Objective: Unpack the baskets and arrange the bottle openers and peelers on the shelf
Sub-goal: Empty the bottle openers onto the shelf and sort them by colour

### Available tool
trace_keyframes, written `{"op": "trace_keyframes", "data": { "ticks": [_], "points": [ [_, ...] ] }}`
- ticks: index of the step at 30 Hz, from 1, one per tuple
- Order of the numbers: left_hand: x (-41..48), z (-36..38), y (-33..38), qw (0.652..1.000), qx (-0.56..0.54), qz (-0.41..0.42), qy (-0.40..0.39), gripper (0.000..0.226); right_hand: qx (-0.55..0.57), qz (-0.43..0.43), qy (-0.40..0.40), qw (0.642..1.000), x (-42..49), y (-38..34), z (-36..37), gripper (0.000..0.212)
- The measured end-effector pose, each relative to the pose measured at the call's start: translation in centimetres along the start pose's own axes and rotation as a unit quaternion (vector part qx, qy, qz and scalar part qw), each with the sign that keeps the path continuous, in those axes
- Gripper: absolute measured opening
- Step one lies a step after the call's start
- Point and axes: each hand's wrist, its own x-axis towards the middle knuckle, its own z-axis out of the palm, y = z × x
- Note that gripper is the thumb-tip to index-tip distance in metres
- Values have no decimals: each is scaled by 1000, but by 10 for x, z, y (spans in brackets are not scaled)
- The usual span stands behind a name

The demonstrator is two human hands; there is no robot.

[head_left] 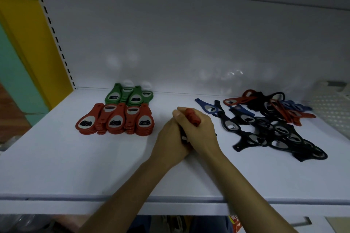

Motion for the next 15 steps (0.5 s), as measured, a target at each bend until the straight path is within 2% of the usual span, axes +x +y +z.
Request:
{"op": "trace_keyframes", "data": {
  "ticks": [4, 6, 10, 12, 13, 15],
  "points": [
    [-1, 1, -3, 999, 46, -2, 18, 18, -31, -24, 39, 998, -4, 1, 8, 35],
    [-1, -1, -7, 997, 77, 7, 30, 15, -53, -28, 65, 996, -3, 3, 13, 33],
    [0, -3, -9, 996, 85, 3, 20, 17, -10, -23, 74, 997, -3, 1, 15, 26],
    [1, -6, -8, 999, 50, -3, 15, 28, 60, 18, 85, 994, -2, -3, 12, 19],
    [1, -8, -7, 1000, 7, -5, 8, 35, 141, 70, 97, 983, 0, -7, 9, 18],
    [0, -11, -5, 998, -70, 4, -4, 47, 326, 166, 107, 925, 2, -16, 2, 13]
  ]
}}
